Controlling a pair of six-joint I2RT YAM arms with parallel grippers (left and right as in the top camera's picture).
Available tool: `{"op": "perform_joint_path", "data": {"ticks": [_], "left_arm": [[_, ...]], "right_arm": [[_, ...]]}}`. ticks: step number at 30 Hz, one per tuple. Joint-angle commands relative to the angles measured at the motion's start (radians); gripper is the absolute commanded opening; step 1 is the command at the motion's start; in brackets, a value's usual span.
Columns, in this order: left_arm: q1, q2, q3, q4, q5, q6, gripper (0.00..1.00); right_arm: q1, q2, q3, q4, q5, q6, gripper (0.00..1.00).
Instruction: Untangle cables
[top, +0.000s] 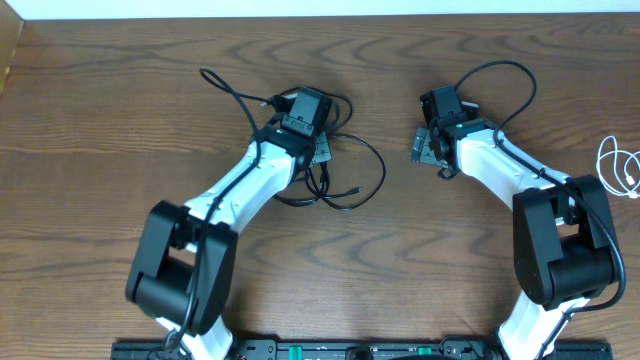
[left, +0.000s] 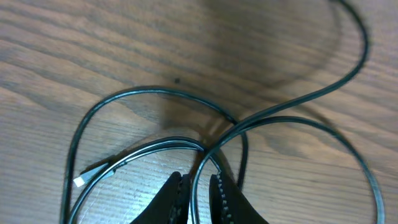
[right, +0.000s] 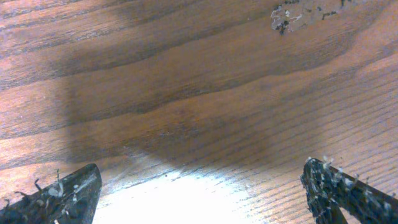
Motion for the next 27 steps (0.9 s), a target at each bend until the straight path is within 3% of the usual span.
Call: {"op": "perform_joint_path", "data": {"ticks": [1, 6, 8, 10, 18, 23, 27], "left_arm": [[0.000, 0.046, -0.011, 0.010, -0.016, -0.002, 0.17], [0.000, 0.058, -0.011, 0.014, -0.016, -0.002, 0.23], [0.000, 0.058, -0.011, 0.015, -0.016, -0.001, 0.13], [0.000, 0.060, -0.011, 0.015, -0.016, -0.001, 0.09], [0.000, 0.095, -0.011, 0.026, -0.016, -0.002, 0.10], [0.000, 0.116, -0.011, 0.034, -0.015, -0.002, 0.22], [0.000, 0.116, -0.011, 0.036, -0.015, -0.002, 0.26]], "right_arm": [[0.005, 0.009, 0.012, -0.001, 0.019, -0.011, 0.99], [0.005, 0.009, 0.012, -0.001, 0.019, -0.011, 0.99], [0.005, 0.009, 0.012, -0.001, 0.019, -0.011, 0.99], [0.005, 0.009, 0.012, -0.001, 0.019, -0.011, 0.99], [0.010, 0.009, 0.012, -0.001, 0.019, -0.011, 0.99], [0.010, 0.009, 0.012, -0.001, 0.019, -0.011, 0.99], [0.010, 0.009, 0.012, -0.001, 0.019, -0.011, 0.99]]}}
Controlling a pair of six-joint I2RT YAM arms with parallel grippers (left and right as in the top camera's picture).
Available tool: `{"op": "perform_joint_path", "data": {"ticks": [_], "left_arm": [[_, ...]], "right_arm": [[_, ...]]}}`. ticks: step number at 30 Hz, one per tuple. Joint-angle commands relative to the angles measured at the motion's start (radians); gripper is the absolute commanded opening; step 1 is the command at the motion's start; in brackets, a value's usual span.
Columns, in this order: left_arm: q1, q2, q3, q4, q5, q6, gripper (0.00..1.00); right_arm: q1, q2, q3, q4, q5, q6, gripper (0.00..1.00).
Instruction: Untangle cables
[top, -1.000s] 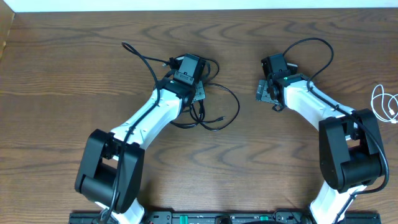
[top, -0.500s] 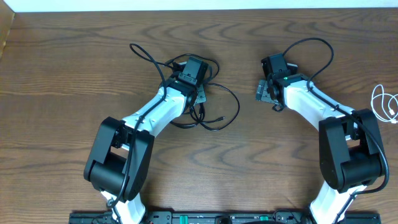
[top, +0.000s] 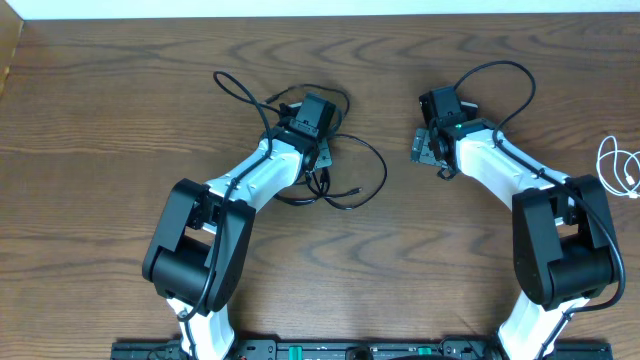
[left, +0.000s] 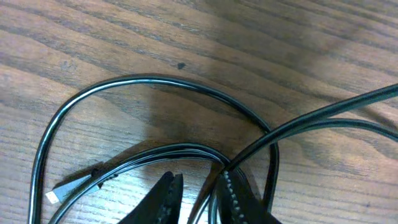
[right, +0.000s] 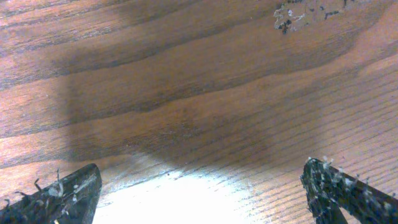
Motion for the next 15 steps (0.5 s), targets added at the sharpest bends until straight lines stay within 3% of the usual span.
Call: {"op": "perform_joint_path", "data": {"ticks": [1, 8, 11, 15], "left_arm": [[0.000, 0.012, -0.011, -0.002, -0.012, -0.002, 0.26], [0.000, 0.012, -0.011, -0.002, -0.008, -0.002, 0.27], [0.000, 0.010, -0.010, -0.001, -0.003, -0.002, 0.15], [0.000, -0.026, -0.008, -0.002, -0.002, 0.028, 0.13]], "right_arm": [[0.007, 0.009, 0.012, 0.000, 0.019, -0.011, 0.99], [0.007, 0.009, 0.012, 0.000, 0.019, -0.011, 0.99], [0.007, 0.009, 0.012, 0.000, 0.019, -0.011, 0.99], [0.007, 0.009, 0.012, 0.000, 0.019, -0.011, 0.99]]}}
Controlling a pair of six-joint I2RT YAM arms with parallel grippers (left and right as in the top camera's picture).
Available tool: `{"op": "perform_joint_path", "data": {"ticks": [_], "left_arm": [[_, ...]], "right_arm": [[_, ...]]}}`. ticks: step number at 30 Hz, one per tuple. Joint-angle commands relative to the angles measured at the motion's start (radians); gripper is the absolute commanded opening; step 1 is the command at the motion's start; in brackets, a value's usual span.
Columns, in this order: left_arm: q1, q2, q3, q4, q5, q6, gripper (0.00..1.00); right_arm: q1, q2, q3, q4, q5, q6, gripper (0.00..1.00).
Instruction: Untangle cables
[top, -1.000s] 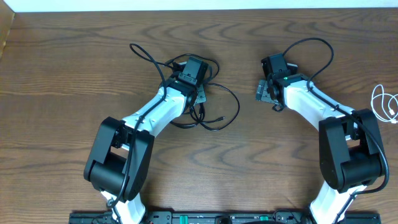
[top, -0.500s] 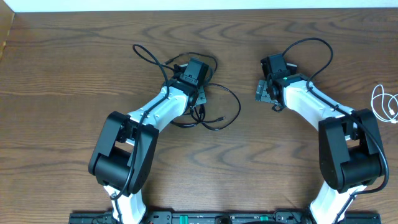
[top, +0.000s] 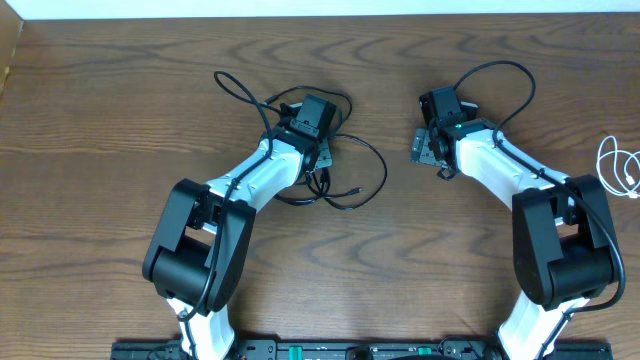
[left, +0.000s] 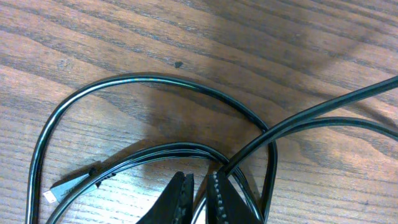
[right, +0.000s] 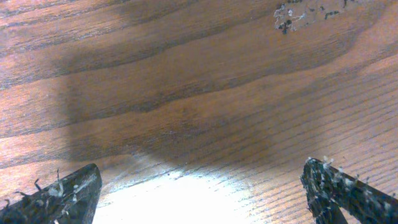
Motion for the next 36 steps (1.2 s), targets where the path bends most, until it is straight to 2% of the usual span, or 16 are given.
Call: {"op": "perform_joint_path", "data": {"ticks": [1, 5, 8, 11, 28, 29, 30, 33, 36], "left_arm": [[0.000, -0.046, -0.008, -0.002, -0.003, 0.033, 0.12], [-0.002, -0.112, -0.008, -0.011, -0.003, 0.032, 0.12], [-0.003, -0.127, -0.008, -0.023, -0.003, 0.032, 0.17], [-0.002, -0.125, -0.008, -0.040, -0.003, 0.032, 0.37], [-0.003, -0.059, -0.009, -0.006, -0.003, 0.032, 0.37], [-0.003, -0.054, -0.009, -0.006, -0.003, 0.032, 0.36], [-0.003, -0.052, -0.009, -0.006, 0.002, 0.032, 0.32], [-0.003, -0.051, -0.009, 0.000, 0.083, 0.032, 0.23], [-0.003, -0.051, -0.009, 0.017, 0.221, 0.032, 0.22]], "right_arm": [[0.006, 0.009, 0.012, 0.000, 0.019, -0.011, 0.99], [0.006, 0.009, 0.012, 0.000, 0.019, -0.011, 0.99], [0.006, 0.009, 0.012, 0.000, 0.019, -0.011, 0.99], [0.006, 0.009, 0.012, 0.000, 0.019, -0.011, 0.99], [0.006, 0.009, 0.012, 0.000, 0.019, -0.011, 0.99], [0.006, 0.009, 0.012, 0.000, 0.019, -0.011, 0.99], [0.006, 0.009, 0.012, 0.000, 0.019, -0.011, 0.99], [0.006, 0.009, 0.012, 0.000, 0.019, -0.011, 0.99], [0.006, 0.009, 0.012, 0.000, 0.019, -0.011, 0.99]]}}
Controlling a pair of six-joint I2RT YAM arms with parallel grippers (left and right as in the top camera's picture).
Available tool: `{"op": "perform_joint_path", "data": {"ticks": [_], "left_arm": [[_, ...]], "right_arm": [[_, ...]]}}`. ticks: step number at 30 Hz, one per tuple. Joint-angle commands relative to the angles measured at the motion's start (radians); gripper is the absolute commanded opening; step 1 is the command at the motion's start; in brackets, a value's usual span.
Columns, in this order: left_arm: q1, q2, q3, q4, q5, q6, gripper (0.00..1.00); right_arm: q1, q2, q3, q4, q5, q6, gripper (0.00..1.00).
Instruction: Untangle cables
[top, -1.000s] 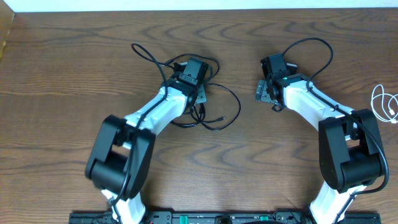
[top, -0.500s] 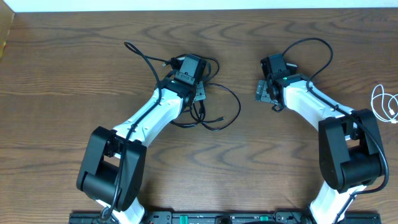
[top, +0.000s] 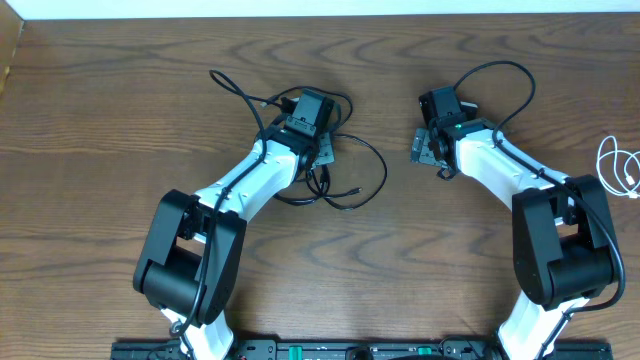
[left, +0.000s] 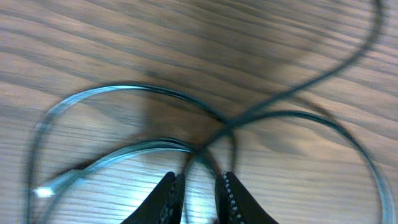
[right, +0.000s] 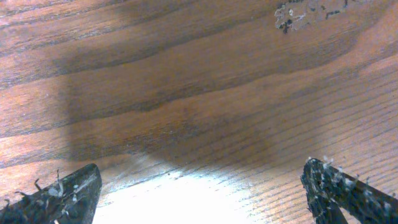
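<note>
A black cable (top: 366, 158) lies in a loose tangle of crossing loops at the table's middle left, and one end trails off to the upper left. My left gripper (top: 320, 160) is down in the tangle. In the left wrist view, which is blurred, the left gripper (left: 199, 186) has its fingers (left: 173, 190) close together with a strand of the cable (left: 292, 115) between them. A plug (left: 43, 191) shows at the lower left. My right gripper (right: 202, 199) stands wide open over bare wood, away from the tangle (top: 430, 150).
A white cable (top: 620, 168) lies coiled at the right edge of the table. The right arm's own black lead (top: 505, 72) arcs above its wrist. A scuffed patch (right: 298, 15) marks the wood ahead of the right gripper.
My left gripper has shifted a little to the left and stands higher above the table. The cable's far-left loop has gone left with it. The right arm has not moved.
My left gripper had a strand of the black cable between its fingers in the tangle. At the two later moments it stood slightly further right, and the cable's upper-left loop had shifted right too. Now both are partly back to the left. The right gripper stayed open and still.
</note>
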Motion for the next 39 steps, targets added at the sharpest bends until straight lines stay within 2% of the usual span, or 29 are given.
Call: {"op": "perform_joint_path", "data": {"ticks": [1, 17, 23, 39], "left_arm": [[-0.006, 0.008, -0.008, 0.009, 0.148, 0.004, 0.22], [-0.068, 0.082, -0.008, 0.044, 0.137, 0.005, 0.26], [-0.067, 0.084, -0.008, 0.043, 0.027, 0.063, 0.26], [-0.067, 0.058, -0.007, 0.035, 0.025, 0.088, 0.26]], "right_arm": [[0.006, 0.008, 0.012, 0.000, 0.019, -0.011, 0.99], [0.006, 0.009, 0.012, 0.000, 0.019, -0.011, 0.99], [0.006, 0.009, 0.012, 0.000, 0.019, -0.011, 0.99], [0.006, 0.008, 0.012, 0.000, 0.019, -0.011, 0.99]]}}
